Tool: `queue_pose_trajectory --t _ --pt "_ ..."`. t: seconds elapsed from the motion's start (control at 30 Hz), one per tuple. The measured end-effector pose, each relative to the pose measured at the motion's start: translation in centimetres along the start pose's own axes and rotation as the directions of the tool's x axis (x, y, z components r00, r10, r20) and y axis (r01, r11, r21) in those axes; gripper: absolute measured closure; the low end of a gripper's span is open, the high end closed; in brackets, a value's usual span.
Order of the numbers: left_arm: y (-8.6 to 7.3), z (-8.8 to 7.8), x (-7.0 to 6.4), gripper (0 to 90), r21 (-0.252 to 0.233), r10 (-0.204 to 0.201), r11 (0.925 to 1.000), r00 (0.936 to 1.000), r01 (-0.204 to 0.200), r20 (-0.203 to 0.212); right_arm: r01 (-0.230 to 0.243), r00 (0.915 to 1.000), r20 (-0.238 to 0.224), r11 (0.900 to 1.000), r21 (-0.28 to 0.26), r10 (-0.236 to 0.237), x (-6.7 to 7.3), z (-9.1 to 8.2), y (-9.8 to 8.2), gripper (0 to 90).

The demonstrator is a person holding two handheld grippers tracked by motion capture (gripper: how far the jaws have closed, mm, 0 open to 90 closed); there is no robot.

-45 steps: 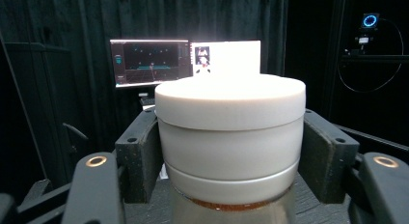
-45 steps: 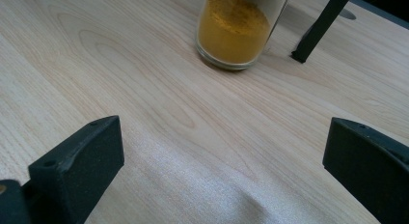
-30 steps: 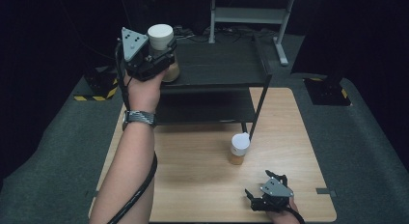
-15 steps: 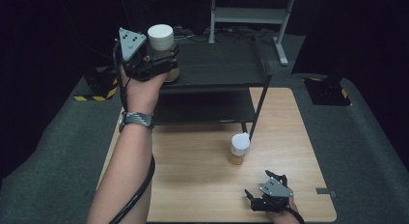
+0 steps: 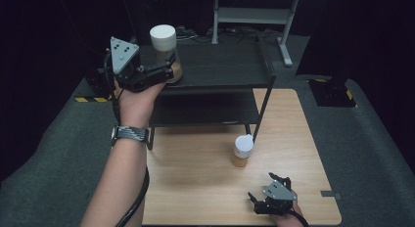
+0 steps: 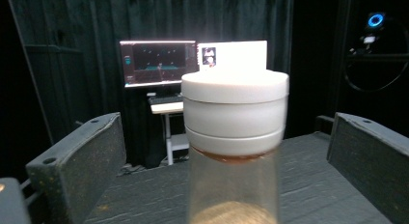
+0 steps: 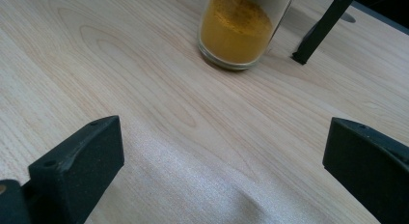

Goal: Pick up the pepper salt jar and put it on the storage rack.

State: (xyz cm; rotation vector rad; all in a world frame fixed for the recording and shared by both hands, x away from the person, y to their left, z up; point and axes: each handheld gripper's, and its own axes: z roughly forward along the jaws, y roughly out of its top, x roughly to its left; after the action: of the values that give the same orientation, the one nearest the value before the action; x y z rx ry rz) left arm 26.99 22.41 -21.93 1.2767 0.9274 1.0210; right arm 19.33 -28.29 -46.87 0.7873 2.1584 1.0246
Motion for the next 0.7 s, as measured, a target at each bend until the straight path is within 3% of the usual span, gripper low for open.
queue_pose_trajectory --t 0.3,0.7 --pt "-0.5 -2.3 -0.1 0.4 -0.007 0.016 0.9999 0.9998 -0.016 0.01 0.005 1.0 0.003 1.0 0.002 -0.005 0.1 0.0 0.0 0.0" --pt "-2.9 -5.3 0.0 0.4 -0.014 0.025 0.9996 0.9989 -0.025 0.04 0.006 1.0 0.003 1.0 0.006 -0.006 0.2 0.1 0.1 0.0"
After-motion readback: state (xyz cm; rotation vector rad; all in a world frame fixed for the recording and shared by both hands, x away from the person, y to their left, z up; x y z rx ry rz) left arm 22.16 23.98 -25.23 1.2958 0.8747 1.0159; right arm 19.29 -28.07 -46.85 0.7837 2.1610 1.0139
